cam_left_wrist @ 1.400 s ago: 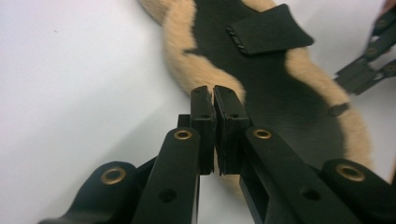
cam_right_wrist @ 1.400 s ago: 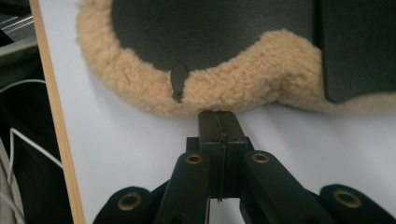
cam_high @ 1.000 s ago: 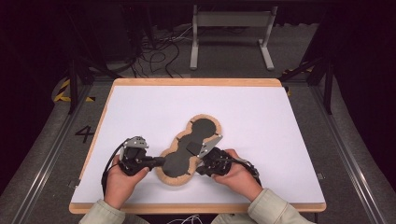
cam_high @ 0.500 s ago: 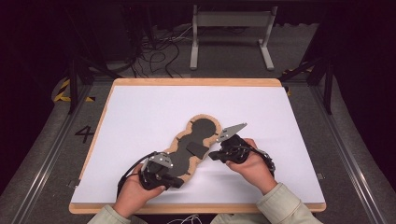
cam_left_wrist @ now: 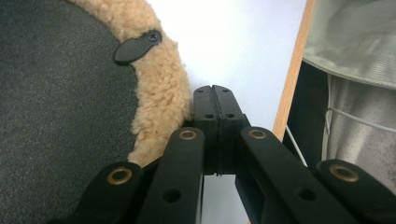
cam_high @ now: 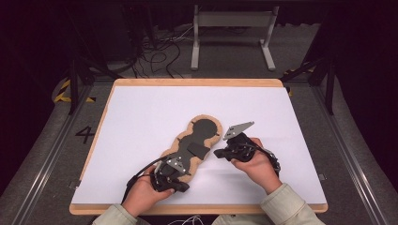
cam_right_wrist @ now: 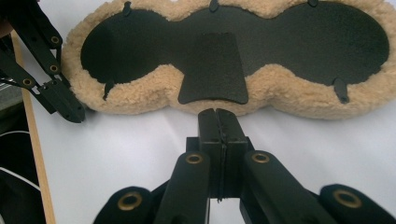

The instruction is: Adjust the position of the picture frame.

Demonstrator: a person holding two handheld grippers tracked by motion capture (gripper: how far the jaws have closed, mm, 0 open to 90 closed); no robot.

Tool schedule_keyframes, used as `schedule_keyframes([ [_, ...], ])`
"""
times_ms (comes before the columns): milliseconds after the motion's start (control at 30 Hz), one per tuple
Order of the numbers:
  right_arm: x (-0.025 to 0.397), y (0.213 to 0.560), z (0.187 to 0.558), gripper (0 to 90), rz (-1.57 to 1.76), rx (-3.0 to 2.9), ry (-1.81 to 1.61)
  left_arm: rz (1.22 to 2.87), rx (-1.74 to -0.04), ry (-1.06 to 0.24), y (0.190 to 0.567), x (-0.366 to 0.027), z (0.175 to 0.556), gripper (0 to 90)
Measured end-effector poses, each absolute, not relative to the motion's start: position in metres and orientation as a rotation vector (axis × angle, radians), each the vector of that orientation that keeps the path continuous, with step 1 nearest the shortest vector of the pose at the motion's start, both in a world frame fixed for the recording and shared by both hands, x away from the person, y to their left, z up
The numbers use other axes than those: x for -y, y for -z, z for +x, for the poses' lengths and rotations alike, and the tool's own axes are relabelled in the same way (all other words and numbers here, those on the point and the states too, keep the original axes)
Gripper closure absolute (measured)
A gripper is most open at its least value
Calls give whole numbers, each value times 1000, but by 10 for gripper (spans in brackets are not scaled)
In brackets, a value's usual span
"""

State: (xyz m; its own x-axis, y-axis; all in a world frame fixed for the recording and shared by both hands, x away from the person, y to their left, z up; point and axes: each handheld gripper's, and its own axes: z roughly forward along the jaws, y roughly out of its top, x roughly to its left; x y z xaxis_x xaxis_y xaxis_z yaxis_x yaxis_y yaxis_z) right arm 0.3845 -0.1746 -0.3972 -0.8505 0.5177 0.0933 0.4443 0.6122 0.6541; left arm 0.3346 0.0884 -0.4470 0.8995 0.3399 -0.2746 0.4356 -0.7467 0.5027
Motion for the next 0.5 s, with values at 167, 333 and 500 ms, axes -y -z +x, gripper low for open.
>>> schedule_keyframes([
  [167, 177, 396, 385, 900, 820, -2712, -1066, 2488, -614, 162, 446, -98, 342, 900],
  [333, 181, 394, 386, 900, 825, -2700, -1069, 2453, -717, 118, 446, -113, 355, 900],
  [500, 183, 392, 388, 900, 825, -2693, -1059, 2420, -798, 37, 446, -128, 366, 900],
])
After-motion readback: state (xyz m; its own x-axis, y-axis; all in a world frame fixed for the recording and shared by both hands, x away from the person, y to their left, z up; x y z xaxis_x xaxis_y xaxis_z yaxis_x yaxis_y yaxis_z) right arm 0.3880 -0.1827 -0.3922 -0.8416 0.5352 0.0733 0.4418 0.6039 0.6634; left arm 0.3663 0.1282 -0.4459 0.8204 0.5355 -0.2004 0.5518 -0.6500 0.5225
